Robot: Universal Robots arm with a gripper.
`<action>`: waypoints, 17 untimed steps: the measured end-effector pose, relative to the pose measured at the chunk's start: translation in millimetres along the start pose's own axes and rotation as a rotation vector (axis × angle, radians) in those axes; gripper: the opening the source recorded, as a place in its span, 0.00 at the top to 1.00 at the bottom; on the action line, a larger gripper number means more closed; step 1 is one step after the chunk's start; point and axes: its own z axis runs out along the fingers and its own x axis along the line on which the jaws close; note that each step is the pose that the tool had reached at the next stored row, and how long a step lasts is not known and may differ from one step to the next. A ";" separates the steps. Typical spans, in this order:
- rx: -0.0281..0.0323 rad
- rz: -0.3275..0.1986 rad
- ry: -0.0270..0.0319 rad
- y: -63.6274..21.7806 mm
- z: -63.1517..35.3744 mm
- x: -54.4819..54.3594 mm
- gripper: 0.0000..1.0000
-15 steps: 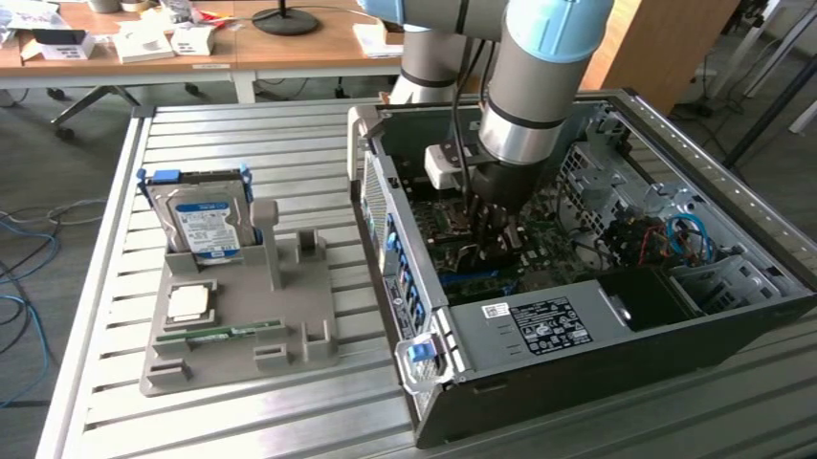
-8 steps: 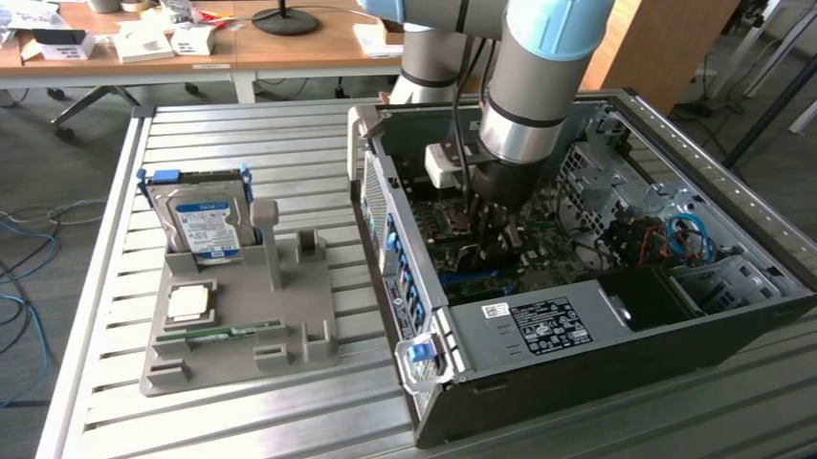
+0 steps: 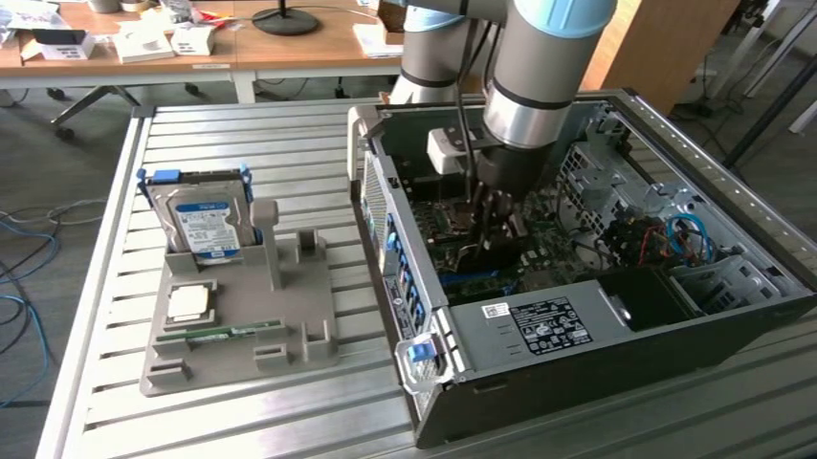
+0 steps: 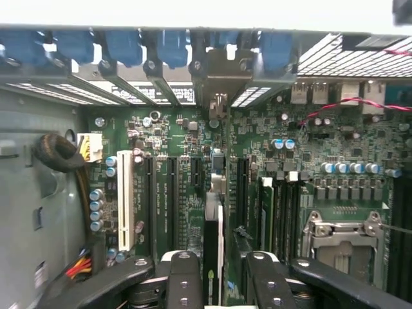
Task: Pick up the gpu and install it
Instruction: 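Insert the gpu into the slot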
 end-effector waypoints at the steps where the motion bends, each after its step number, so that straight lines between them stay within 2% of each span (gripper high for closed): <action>1: 0.0000 0.000 0.0002 0.0 -3.3 0.0 0.67; 11: 0.0013 0.000 0.0001 -0.4 -38.6 -0.2 0.67; 17: 0.0014 0.000 0.0002 -0.6 -55.9 -0.3 0.67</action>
